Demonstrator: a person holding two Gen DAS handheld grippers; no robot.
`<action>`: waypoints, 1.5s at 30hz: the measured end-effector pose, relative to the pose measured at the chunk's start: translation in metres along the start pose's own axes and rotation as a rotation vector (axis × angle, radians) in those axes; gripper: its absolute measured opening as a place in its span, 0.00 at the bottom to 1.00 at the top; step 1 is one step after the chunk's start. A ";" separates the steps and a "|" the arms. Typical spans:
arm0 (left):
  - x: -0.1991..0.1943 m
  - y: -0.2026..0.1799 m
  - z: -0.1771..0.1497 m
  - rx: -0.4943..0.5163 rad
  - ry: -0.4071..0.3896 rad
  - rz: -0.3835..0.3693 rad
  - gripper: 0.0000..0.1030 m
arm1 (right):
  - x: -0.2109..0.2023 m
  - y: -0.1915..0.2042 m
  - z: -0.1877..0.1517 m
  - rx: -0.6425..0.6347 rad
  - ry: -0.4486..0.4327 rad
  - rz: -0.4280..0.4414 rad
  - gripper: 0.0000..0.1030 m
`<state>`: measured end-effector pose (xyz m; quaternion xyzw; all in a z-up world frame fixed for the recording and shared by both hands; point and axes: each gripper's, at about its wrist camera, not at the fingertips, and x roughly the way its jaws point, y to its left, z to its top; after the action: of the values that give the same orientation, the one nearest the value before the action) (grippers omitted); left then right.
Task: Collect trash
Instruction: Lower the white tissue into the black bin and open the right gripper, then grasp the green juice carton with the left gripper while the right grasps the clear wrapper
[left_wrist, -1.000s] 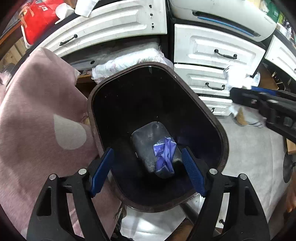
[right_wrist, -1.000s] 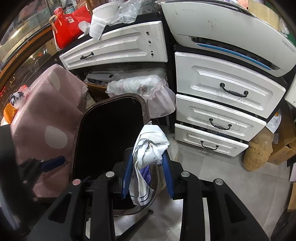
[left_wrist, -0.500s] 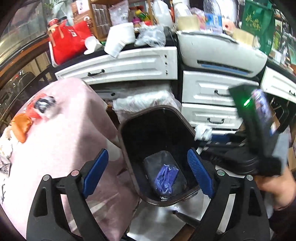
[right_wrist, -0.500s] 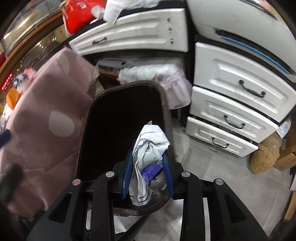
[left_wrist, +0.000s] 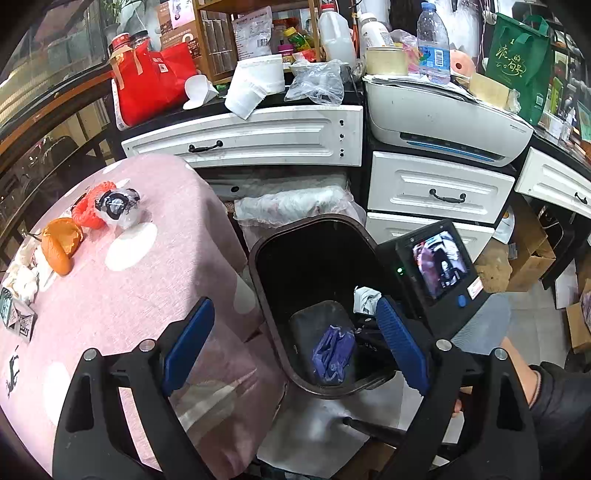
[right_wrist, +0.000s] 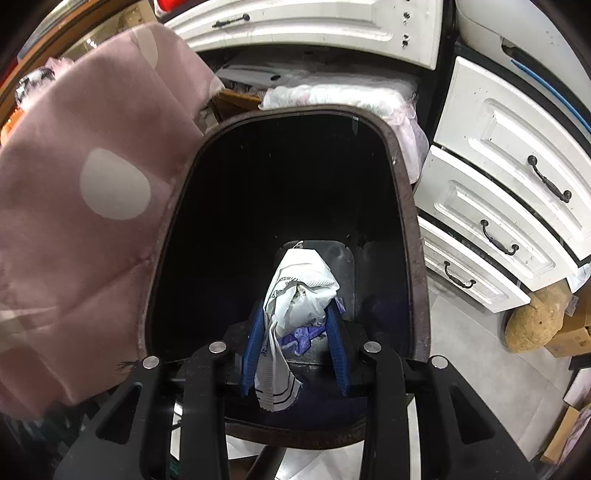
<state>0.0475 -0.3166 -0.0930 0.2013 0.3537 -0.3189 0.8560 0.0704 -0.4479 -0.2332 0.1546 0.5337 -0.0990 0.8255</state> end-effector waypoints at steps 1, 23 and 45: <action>-0.001 0.000 0.000 -0.002 0.000 -0.001 0.86 | 0.002 0.000 0.000 -0.001 0.004 -0.006 0.35; -0.028 0.038 -0.010 -0.092 -0.014 0.044 0.90 | -0.054 0.009 0.007 -0.016 -0.151 -0.043 0.75; -0.086 0.217 -0.039 -0.418 -0.024 0.397 0.92 | -0.152 0.125 0.051 -0.245 -0.407 0.148 0.80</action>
<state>0.1308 -0.1043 -0.0303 0.0821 0.3552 -0.0676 0.9287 0.0928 -0.3500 -0.0565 0.0692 0.3516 -0.0019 0.9336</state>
